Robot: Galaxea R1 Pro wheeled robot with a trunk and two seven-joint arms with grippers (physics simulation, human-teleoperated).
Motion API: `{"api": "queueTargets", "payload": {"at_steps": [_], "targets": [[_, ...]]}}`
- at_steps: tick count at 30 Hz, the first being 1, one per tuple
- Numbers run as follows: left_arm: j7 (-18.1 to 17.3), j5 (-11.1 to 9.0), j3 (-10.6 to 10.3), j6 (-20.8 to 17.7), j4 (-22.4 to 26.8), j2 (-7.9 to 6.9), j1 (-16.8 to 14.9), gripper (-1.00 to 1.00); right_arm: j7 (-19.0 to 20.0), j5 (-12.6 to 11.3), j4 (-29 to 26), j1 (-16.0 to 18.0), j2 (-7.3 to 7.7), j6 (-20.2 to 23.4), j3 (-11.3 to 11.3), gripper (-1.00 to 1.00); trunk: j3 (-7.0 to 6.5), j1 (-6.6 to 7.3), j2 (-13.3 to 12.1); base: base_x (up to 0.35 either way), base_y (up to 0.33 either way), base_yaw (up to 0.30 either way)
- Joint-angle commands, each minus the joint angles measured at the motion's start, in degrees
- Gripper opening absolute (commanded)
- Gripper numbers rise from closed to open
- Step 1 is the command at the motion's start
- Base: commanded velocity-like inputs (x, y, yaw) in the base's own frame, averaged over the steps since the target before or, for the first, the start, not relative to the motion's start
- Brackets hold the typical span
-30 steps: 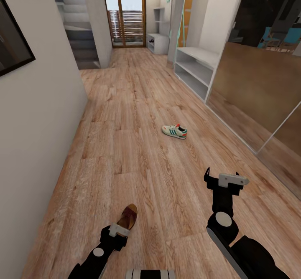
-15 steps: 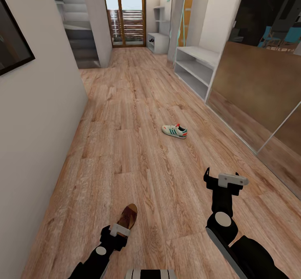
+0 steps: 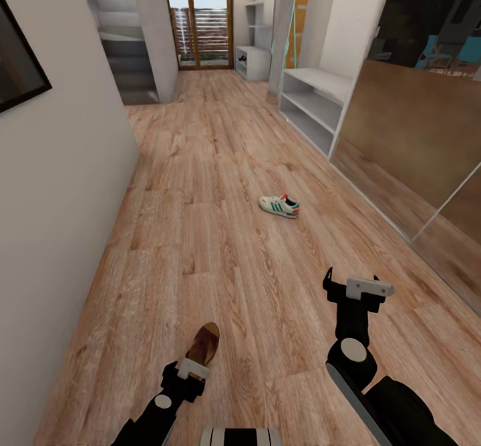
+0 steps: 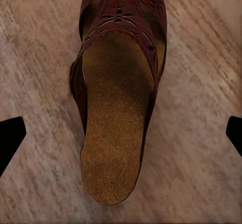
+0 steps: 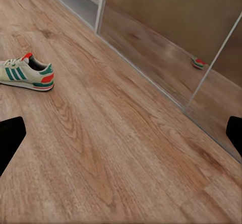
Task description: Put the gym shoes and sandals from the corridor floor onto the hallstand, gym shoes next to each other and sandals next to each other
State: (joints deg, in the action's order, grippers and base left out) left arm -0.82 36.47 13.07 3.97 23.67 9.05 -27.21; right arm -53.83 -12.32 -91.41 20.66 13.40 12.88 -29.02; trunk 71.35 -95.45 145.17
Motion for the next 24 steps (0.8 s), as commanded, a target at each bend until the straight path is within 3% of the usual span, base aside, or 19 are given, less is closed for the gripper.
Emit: {"api": "queueTargets", "payload": {"at_steps": [1,24], "targets": [[-0.08,0.62,0.45,0.3,-0.2,0.07,-0.03,1.0,-0.41,-0.16,-0.09,0.07,0.03,0.57,-0.16,1.0,0.13,0.01,0.02,0.0,0.0,0.0],[-0.06,0.64,0.61,0.95,-0.98,-0.52,-0.79,1.0,-0.4,-0.16,-0.08,0.07,-0.06,0.57,-0.23,1.0,1.36,0.01,0.02,0.0,0.0,0.0]]}}
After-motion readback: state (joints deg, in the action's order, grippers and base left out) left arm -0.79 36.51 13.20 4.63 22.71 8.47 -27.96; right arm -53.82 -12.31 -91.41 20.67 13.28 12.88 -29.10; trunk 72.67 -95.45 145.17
